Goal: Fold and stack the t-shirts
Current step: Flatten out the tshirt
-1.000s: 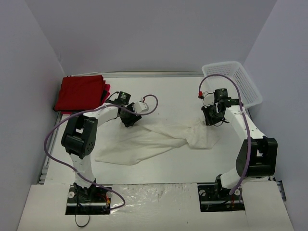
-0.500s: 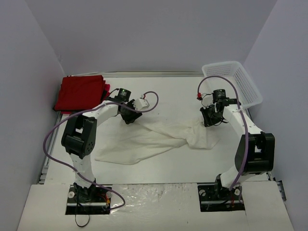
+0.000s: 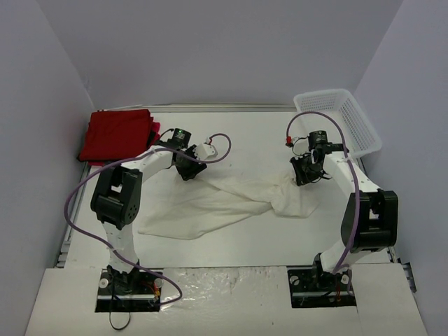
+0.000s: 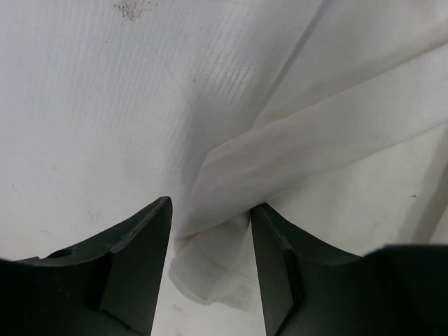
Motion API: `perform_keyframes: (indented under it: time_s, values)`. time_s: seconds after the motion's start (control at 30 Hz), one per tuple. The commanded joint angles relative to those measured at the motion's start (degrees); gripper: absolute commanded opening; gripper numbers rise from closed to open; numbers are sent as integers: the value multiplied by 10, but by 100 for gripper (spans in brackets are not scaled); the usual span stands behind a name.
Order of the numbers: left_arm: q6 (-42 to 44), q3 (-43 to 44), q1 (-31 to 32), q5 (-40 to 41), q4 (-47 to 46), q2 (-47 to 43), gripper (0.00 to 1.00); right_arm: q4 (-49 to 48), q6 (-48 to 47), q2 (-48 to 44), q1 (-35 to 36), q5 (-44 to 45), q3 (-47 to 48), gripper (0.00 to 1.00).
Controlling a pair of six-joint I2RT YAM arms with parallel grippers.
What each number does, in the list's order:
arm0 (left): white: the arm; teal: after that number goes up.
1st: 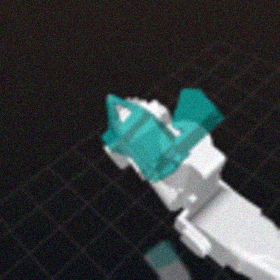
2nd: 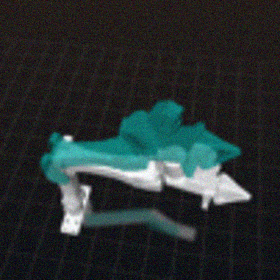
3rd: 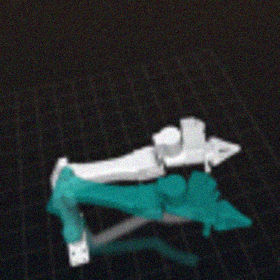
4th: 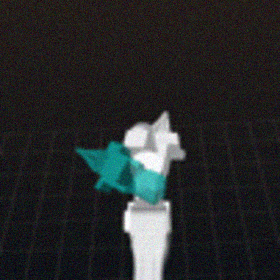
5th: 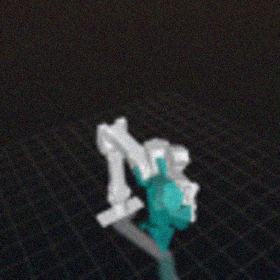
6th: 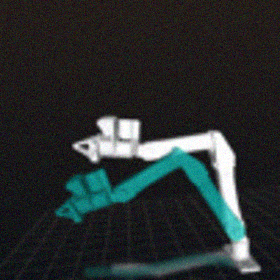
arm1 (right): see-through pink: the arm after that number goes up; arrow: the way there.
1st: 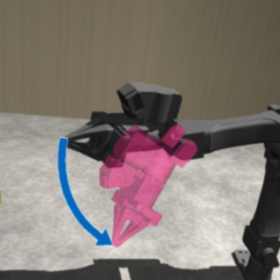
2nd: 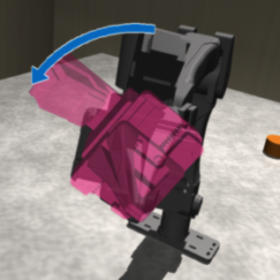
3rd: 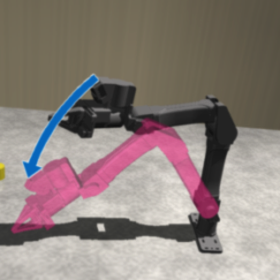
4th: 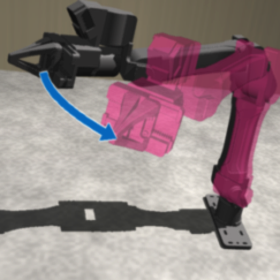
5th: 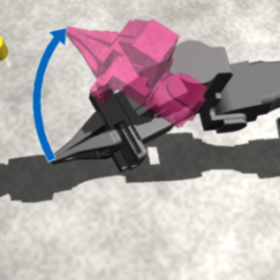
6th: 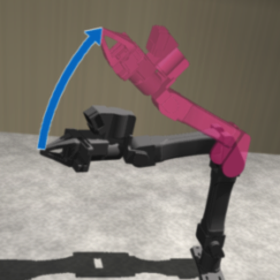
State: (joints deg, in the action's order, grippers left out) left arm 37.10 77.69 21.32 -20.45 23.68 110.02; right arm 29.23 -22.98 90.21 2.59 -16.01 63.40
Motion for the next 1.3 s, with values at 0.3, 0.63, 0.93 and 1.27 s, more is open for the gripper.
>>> perform_keyframes:
  time_s: [0.3,0.63,0.93,1.27]
  values:
    - [13,16,4,40,1,-43,48,9,-10,15,-2,-15,-6,0]
    - [28,-3,18,53,-20,-38,51,8,-12,32,-2,-21,-3,0]
    - [45,67,21,30,36,53,51,0,-15,38,-3,-20,-14,0]
    - [47,92,21,23,73,71,2,-2,-16,47,-2,-23,-18,0]
